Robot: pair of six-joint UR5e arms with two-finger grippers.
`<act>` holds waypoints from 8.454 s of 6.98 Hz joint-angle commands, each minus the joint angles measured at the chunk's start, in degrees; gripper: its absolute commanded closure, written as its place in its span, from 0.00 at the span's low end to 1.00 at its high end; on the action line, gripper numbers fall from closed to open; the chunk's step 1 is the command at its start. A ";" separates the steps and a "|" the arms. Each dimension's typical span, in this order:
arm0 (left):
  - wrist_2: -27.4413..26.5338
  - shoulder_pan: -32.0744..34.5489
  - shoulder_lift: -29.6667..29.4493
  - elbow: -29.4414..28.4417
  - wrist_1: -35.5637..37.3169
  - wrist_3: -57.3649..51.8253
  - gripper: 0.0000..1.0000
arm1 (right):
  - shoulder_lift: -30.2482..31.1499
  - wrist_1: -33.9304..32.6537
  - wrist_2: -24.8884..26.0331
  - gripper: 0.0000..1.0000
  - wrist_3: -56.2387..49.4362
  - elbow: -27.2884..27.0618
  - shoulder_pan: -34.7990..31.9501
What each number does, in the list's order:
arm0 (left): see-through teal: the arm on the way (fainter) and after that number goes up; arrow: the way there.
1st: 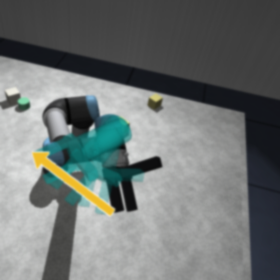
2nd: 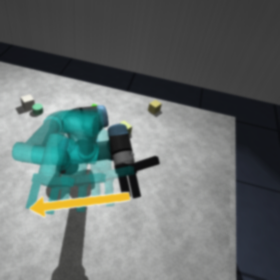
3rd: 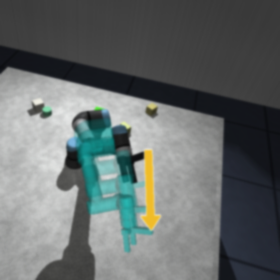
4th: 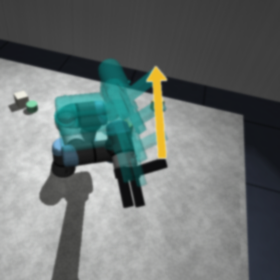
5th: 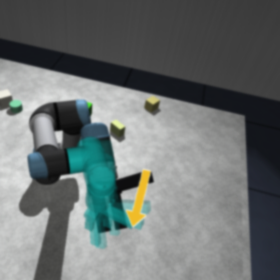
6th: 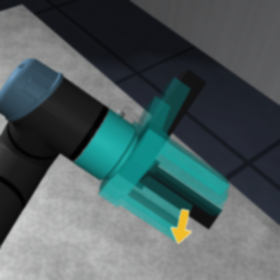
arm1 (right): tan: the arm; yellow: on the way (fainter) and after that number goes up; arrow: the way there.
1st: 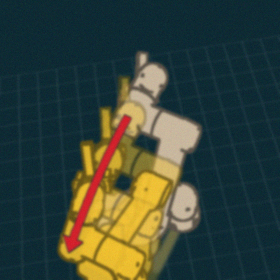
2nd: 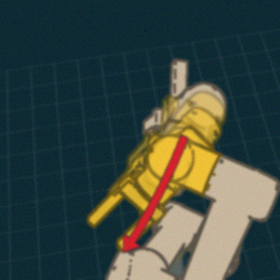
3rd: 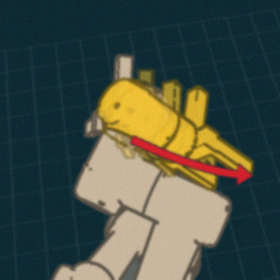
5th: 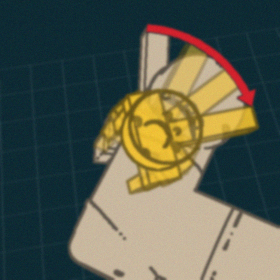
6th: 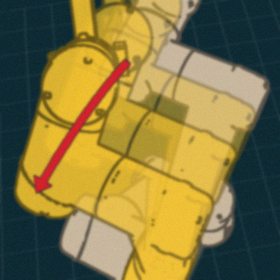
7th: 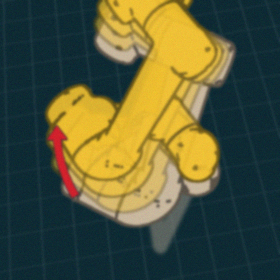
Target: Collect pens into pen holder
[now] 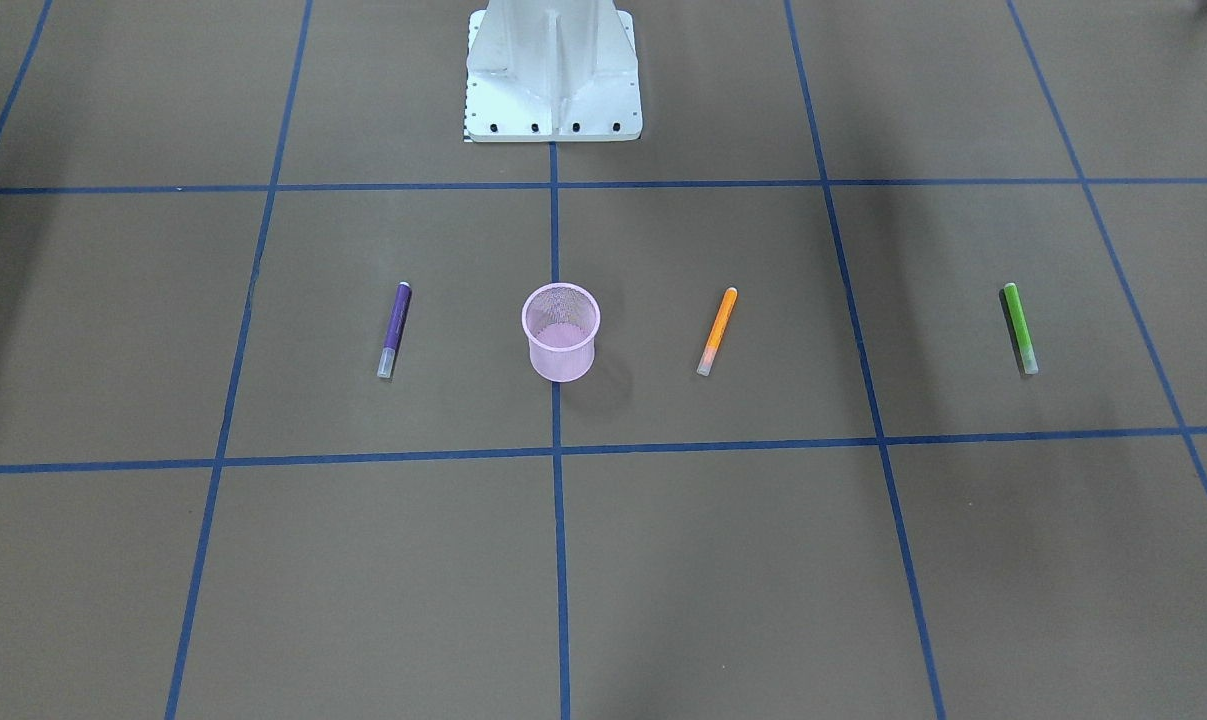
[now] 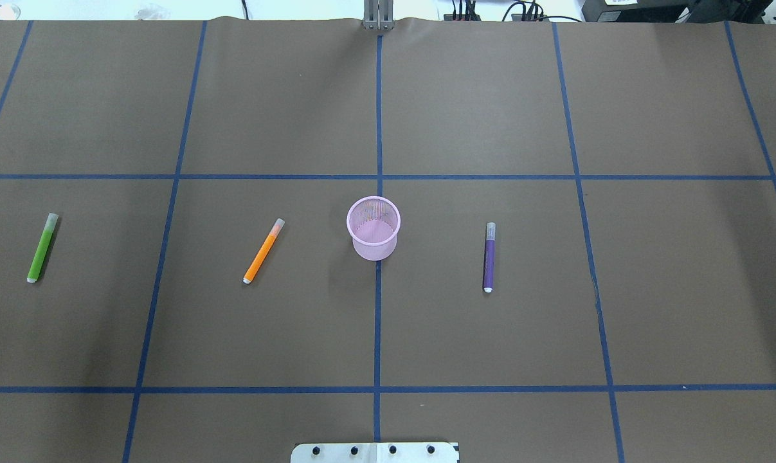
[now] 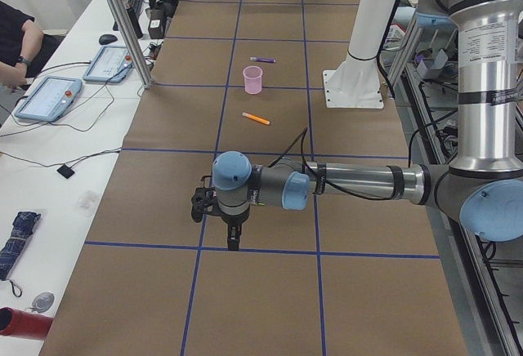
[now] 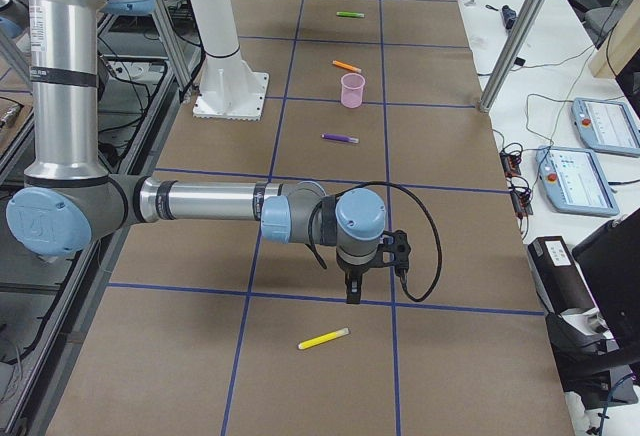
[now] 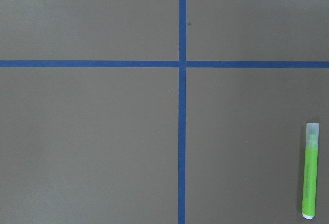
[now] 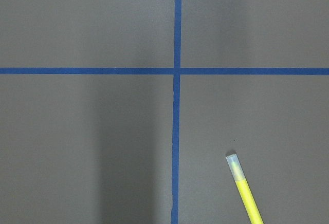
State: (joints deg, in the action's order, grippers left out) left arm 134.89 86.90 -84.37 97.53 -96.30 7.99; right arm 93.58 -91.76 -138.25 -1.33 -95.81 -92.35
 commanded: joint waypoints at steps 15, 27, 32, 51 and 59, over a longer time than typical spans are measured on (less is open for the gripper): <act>-12.73 -29.33 -7.83 -15.71 -39.06 41.31 0.03 | -0.16 11.78 -0.96 0.00 0.54 7.48 0.42; -12.11 -33.28 -3.34 -8.67 -32.20 35.07 0.29 | -0.77 11.69 -1.93 0.00 1.59 9.15 0.50; -12.20 -33.29 -3.70 -9.99 -32.20 34.98 0.37 | -1.21 11.70 -2.11 0.00 1.59 9.85 0.86; -12.37 -27.59 -3.87 3.05 -20.64 34.89 1.00 | -3.23 12.05 -2.19 0.01 1.68 12.13 1.21; -12.37 -23.70 -21.88 12.15 1.28 42.71 1.00 | -3.94 28.13 4.22 0.01 -3.91 24.96 9.12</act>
State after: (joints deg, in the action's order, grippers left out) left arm 122.52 63.31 -104.25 109.74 -95.86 49.13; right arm 88.71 -64.61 -133.63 -2.22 -72.28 -83.32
